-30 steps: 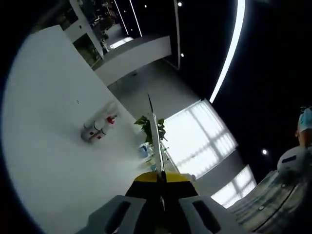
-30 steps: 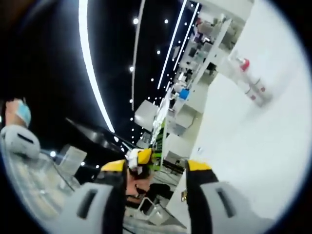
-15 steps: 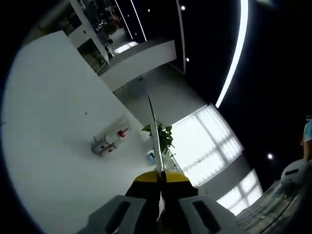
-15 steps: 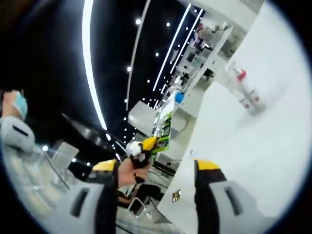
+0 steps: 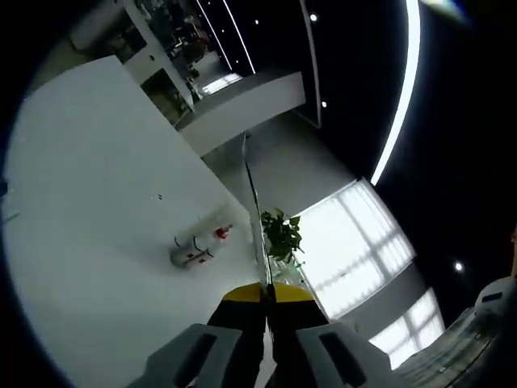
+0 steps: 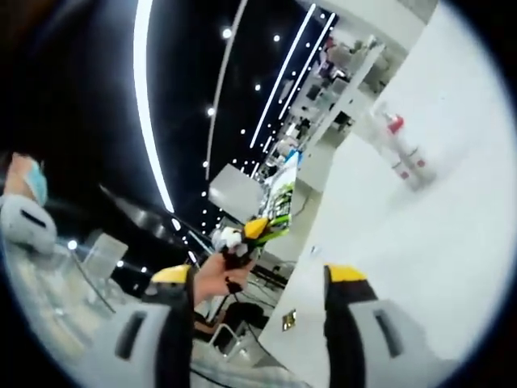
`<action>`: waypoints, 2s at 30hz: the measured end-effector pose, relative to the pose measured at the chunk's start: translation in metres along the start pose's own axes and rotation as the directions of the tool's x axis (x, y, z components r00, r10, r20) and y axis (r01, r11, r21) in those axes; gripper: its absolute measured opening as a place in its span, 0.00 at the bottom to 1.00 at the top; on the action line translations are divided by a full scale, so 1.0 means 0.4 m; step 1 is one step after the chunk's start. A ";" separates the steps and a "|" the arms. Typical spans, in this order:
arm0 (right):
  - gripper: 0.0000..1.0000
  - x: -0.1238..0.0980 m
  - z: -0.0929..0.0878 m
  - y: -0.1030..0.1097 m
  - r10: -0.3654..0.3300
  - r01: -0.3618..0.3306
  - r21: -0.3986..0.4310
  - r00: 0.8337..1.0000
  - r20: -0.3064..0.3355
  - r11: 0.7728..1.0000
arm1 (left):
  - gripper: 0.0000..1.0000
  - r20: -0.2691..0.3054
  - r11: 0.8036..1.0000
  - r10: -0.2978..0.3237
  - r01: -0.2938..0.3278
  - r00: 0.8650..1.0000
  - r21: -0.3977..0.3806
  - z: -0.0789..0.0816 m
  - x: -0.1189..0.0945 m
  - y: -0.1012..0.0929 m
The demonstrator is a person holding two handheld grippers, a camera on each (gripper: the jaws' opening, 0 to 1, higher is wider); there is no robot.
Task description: Arrange the skincare products in the storage area until every visible bottle or jar stands upright without overlapping.
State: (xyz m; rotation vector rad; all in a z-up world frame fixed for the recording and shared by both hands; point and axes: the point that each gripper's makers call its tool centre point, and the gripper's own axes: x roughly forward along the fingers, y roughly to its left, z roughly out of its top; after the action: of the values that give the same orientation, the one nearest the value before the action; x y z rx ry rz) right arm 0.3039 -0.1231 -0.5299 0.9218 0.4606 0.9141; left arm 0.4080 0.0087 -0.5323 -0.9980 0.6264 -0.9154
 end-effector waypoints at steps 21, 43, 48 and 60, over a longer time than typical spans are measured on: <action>0.67 0.000 -0.009 -0.006 0.002 -0.002 0.052 1.000 -0.006 0.999 | 0.00 -0.012 0.998 0.052 -0.052 0.999 -0.017 0.020 0.036 0.062; 0.70 -0.088 0.045 -0.042 -0.139 0.141 -0.029 0.988 0.065 0.990 | 0.00 -0.078 0.994 0.108 -0.110 0.991 -0.028 0.025 0.138 0.178; 0.74 -0.111 0.063 -0.095 -0.273 0.281 -0.159 0.960 0.067 0.947 | 0.00 -0.078 0.991 0.121 -0.125 0.990 -0.044 0.023 0.159 0.200; 0.90 -0.091 0.076 -0.170 -0.448 0.427 -0.298 0.894 -0.003 0.854 | 0.00 -0.080 0.983 0.172 -0.177 0.982 -0.056 0.015 0.183 0.245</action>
State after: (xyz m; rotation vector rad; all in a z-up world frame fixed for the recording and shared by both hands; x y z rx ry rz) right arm 0.3366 -0.1870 -0.5711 0.4826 0.5545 0.5744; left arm 0.4831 -0.0289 -0.6212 -0.9519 0.7974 -0.7839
